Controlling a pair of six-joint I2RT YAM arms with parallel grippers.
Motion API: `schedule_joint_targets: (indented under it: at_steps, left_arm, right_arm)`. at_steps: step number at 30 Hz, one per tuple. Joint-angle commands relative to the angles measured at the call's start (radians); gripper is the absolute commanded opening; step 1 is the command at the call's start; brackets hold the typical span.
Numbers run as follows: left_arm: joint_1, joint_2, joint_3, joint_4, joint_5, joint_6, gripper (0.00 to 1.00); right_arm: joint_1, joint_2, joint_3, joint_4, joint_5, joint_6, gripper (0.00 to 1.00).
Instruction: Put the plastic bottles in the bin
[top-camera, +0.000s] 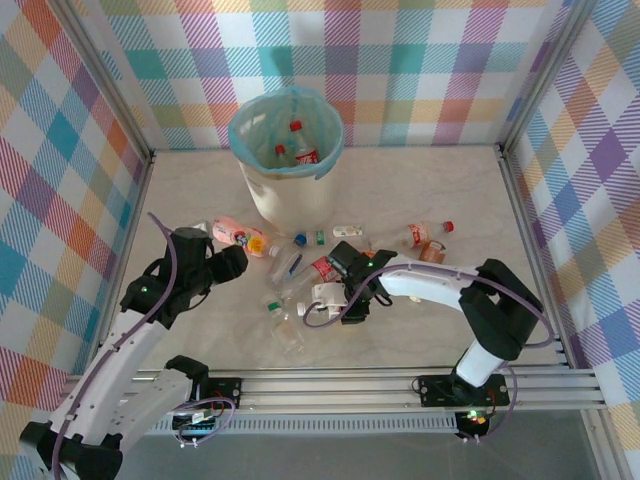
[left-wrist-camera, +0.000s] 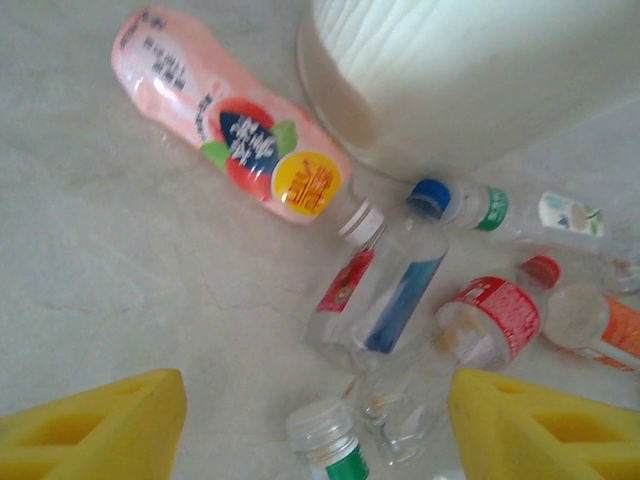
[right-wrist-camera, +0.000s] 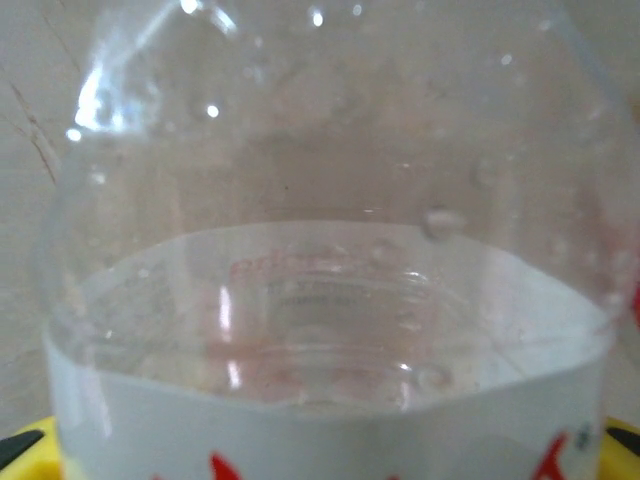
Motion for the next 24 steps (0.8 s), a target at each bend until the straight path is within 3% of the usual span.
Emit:
schedule_joint_targets:
  at_steps: [1, 7, 8, 13, 18, 24]
  left_arm:
    - [-0.006, -0.007, 0.058, 0.042, -0.010, 0.075, 0.70]
    - [-0.006, -0.060, 0.051, 0.220, 0.130, 0.164, 0.73]
    - [-0.006, -0.065, 0.047, 0.260, 0.169, 0.178, 0.77]
    - [-0.006, -0.075, 0.041, 0.412, 0.399, 0.264, 0.79]
    - [-0.009, -0.084, 0.057, 0.538, 0.613, 0.292, 0.90]
    - [-0.037, -0.052, 0.110, 0.578, 0.718, 0.293, 0.91]
  right_arm:
    - [-0.005, -0.086, 0.030, -0.030, -0.047, 0.098, 0.55]
    - [-0.051, -0.206, 0.058, -0.066, -0.193, 0.231, 0.54]
    - [-0.066, -0.229, 0.061, -0.064, -0.235, 0.248, 0.54]
    - [-0.126, -0.302, 0.087, 0.004, -0.445, 0.341, 0.54]
    - [-0.160, -0.306, 0.141, 0.078, -0.600, 0.447, 0.52]
    - [-0.160, -0.325, 0.161, 0.237, -0.720, 0.543, 0.52]
